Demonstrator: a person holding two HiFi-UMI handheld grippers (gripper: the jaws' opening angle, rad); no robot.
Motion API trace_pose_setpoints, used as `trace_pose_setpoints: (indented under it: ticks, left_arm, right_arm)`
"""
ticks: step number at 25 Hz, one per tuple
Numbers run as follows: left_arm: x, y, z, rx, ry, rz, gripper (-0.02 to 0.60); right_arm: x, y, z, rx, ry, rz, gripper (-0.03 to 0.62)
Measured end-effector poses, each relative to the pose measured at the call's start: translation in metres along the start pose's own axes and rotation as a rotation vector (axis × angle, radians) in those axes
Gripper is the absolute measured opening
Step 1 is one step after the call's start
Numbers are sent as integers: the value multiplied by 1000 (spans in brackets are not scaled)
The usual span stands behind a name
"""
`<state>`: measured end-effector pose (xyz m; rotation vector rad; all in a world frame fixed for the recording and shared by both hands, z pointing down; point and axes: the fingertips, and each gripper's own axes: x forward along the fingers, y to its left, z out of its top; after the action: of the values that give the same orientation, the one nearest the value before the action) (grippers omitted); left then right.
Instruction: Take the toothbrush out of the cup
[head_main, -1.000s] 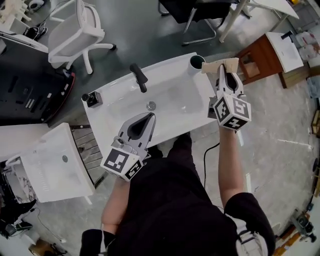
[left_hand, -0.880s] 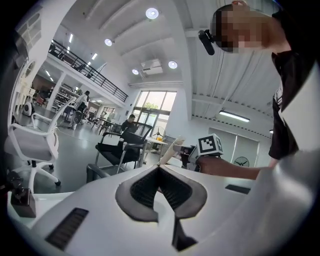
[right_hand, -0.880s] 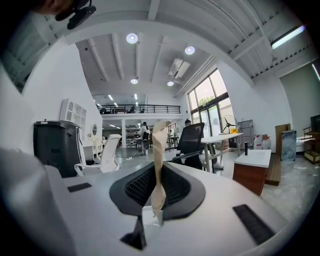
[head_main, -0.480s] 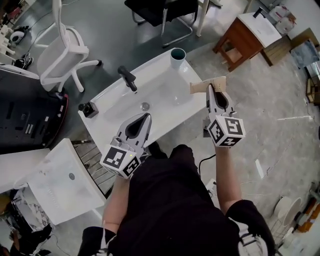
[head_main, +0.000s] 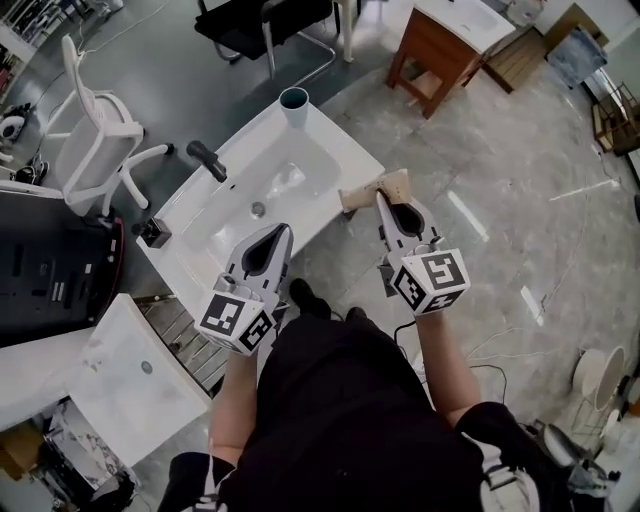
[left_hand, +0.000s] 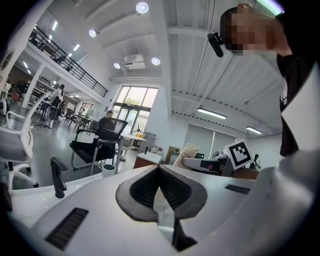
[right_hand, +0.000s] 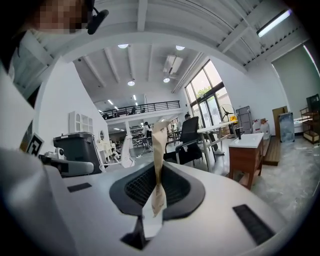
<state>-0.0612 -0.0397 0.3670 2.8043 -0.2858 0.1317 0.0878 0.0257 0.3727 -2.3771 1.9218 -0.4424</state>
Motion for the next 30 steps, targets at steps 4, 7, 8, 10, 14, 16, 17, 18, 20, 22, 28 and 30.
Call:
trace_pose_setpoints:
  ticks: [4, 7, 8, 10, 14, 16, 17, 18, 20, 22, 28, 30]
  left_arm:
    - [0, -37, -4, 16, 10, -5, 14]
    - [-6, -61, -8, 25, 14, 0, 14]
    - [-9, -67, -10, 30, 15, 2, 14]
    - [-17, -77, -15, 35, 17, 10, 14]
    - [-31, -87, -24, 31, 17, 38, 14]
    - [-37, -92, -27, 34, 17, 46, 14]
    - [-41, -95, -27, 36, 14, 50, 14]
    - [-44, -98, -27, 38, 11, 54, 14]
    - [-50, -104, -28, 44, 7, 61, 14]
    - [-54, -106, -27, 49, 5, 67, 14]
    - [-66, -107, -26, 53, -11, 88, 14]
    - [-66, -110, -28, 52, -12, 92, 14]
  right_arm:
    - [-41, -1, 7, 32, -26, 37, 49]
    - [-68, 2, 10, 54, -40, 74, 49]
    - [-75, 5, 10, 54, -45, 86, 49]
    - [-88, 12, 8, 52, -52, 114, 49]
    - [-106, 26, 1, 52, -55, 162, 49]
    - [-112, 32, -3, 58, -51, 178, 49]
    - [-116, 35, -6, 65, -47, 186, 49]
    - [-119, 38, -8, 71, -42, 193, 49]
    - [-125, 42, -10, 81, -33, 203, 49]
    - [-127, 48, -10, 81, -31, 215, 49]
    - [-131, 61, -12, 71, -25, 251, 49]
    - [-134, 61, -12, 62, -29, 263, 49]
